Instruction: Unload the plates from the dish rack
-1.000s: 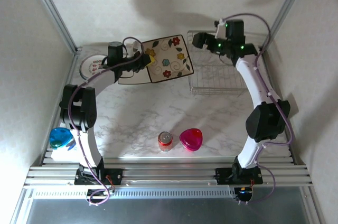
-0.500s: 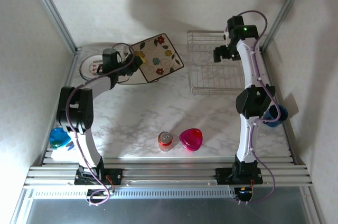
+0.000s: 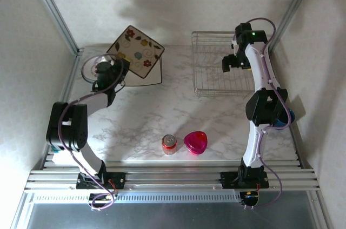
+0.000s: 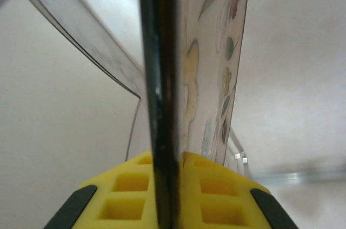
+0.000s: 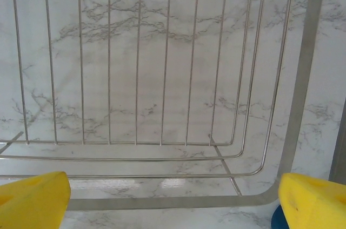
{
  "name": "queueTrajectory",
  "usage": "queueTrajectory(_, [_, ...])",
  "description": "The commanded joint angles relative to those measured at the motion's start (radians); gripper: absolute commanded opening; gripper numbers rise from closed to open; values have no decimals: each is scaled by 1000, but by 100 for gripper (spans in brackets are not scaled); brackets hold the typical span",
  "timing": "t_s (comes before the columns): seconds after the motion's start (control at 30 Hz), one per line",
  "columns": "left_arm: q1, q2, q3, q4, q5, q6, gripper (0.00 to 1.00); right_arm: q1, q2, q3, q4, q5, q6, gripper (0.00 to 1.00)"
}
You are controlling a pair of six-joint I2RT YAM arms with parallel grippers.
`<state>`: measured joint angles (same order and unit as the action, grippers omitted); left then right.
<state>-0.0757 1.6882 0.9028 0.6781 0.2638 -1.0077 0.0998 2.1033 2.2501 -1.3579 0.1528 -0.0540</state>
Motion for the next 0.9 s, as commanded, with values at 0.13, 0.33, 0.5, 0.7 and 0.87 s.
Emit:
queueTrajectory(0.13, [-79,-91,-86,332,-403,-155,0,-4,-52,-36,42,-37,-13,99])
queueTrajectory(0.33, [-152,-40,-105,392,-573,-250,0,-4,-63,-74,65,-47,-15,99])
queueTrajectory(0.5, [-183,61,-80,451,-607,-330,0,-3,-66,-95,80,-56,-18,99])
queueTrajectory(0.7, [-213,160,-29,477,-632,-374,0,-3,-65,-115,95,-60,-24,99])
queueTrajectory(0.87, [-228,202,-2,484,-648,-395,0,-3,-63,-130,109,-68,-27,99])
